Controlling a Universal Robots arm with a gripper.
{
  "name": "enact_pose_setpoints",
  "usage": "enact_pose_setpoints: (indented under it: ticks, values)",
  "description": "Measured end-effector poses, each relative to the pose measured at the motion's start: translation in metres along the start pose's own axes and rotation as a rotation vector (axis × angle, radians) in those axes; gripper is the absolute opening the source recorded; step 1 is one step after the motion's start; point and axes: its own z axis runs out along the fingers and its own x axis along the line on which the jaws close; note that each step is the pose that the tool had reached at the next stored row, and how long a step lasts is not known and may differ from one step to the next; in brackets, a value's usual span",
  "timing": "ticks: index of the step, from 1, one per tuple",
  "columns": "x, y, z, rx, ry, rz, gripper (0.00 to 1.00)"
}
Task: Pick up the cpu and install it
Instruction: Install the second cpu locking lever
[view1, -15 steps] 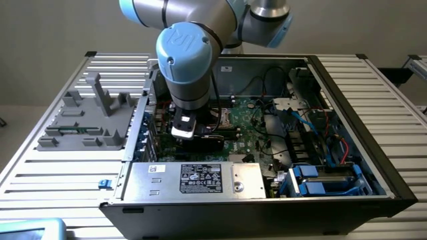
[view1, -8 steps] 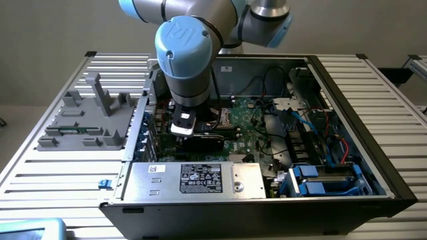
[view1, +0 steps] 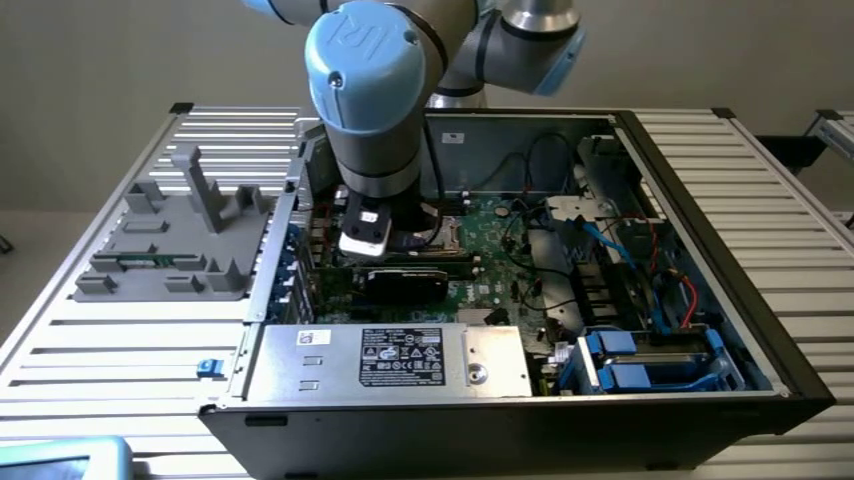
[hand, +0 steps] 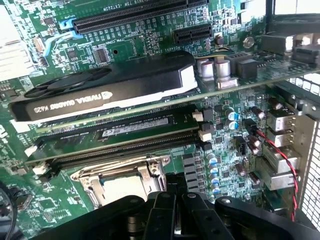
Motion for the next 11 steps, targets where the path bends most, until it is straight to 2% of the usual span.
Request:
enact_pose_setpoints:
  ticks: [5,11]
  values:
    - [-0.001,-0.0075,-0.0175,-0.0001,0.0001,0.000,0.11]
    - [-0.002,-0.0180,-0.0417,-0.0030,0.0006,0.000,0.11]
